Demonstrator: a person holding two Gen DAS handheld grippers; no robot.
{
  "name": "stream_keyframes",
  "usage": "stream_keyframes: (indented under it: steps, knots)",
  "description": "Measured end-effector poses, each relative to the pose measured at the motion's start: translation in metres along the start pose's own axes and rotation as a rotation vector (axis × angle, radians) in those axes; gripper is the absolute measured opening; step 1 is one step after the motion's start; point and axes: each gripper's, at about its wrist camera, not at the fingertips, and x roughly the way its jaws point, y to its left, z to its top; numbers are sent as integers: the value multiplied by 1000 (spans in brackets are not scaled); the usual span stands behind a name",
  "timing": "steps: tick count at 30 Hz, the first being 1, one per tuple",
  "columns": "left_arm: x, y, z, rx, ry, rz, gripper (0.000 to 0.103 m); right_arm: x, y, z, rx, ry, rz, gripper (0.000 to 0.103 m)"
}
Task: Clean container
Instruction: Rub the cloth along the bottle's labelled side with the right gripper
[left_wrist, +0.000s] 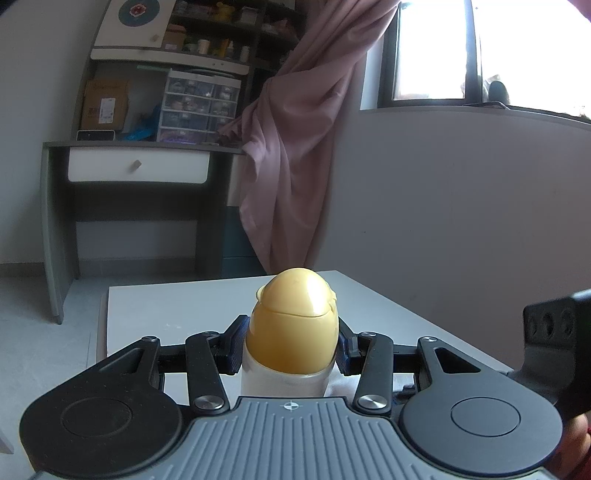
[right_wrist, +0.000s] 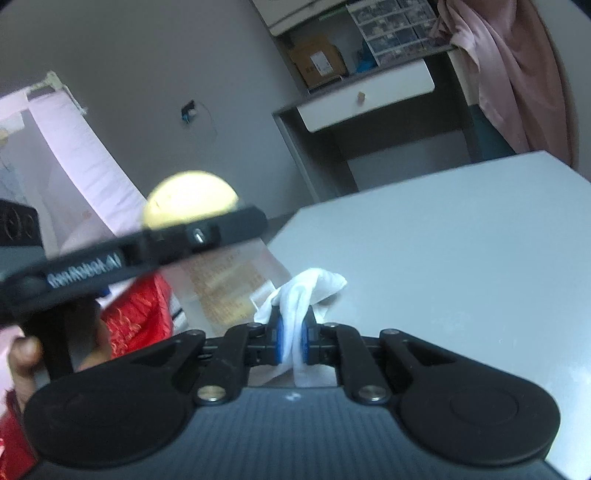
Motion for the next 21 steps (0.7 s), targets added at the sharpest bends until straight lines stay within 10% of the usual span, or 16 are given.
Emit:
stream_keyframes:
  steps: [21]
  knots:
    - [-2, -5, -2, 6, 1, -2, 47, 2, -3, 10, -5, -26, -7, 10]
